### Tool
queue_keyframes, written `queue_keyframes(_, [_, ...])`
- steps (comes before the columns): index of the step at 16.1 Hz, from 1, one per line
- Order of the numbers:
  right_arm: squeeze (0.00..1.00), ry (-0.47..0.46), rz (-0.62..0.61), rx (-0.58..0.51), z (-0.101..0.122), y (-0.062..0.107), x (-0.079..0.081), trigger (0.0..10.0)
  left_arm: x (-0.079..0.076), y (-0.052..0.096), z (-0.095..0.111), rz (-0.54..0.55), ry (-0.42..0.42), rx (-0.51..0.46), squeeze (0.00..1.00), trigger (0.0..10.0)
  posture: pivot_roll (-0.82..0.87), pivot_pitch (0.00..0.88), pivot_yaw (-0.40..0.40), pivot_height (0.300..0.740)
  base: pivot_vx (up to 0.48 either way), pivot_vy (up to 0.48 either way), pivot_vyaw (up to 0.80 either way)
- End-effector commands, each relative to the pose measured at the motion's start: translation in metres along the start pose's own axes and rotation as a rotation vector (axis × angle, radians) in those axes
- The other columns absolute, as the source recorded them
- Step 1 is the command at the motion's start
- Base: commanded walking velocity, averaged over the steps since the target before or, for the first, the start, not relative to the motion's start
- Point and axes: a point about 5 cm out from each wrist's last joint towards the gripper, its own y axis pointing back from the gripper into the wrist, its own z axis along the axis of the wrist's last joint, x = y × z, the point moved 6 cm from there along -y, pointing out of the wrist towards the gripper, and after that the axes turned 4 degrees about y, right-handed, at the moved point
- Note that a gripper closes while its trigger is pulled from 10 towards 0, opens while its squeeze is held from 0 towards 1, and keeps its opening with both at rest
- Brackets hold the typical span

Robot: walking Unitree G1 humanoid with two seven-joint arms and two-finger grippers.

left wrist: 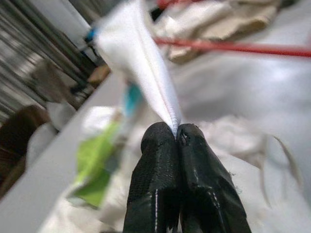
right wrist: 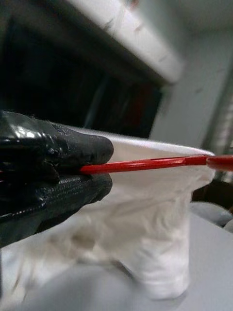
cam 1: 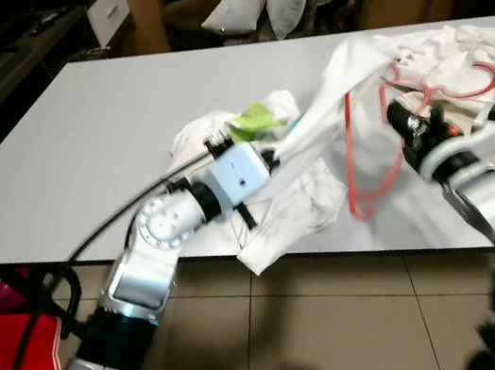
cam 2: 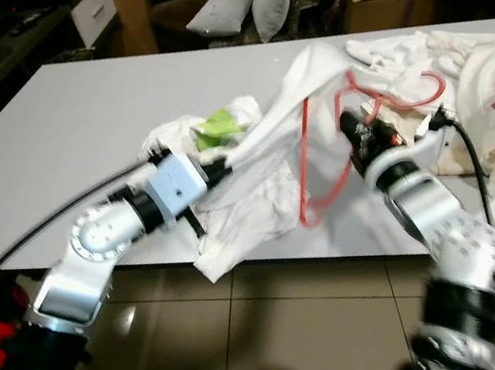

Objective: Hang hanger

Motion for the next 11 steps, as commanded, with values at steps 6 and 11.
queue_keyframes(6, [0.00,-0.163,-0.091,-0.144,0.007,-0.028,-0.014,10.0,-0.036,-0.006,0.004,-0.148,0.085,-0.026,0.00,0.0,0.00,0.000,0.031,0.740,0.000,0.000,0.00])
queue_keyframes(11, [0.00,-0.133,-0.110,-0.174,0.003,-0.046,-0.011,10.0,-0.051,-0.006,0.027,-0.232,0.192,-0.119,0.00,0.0,0.00,0.000,0.031,0.740,0.000,0.000,0.00])
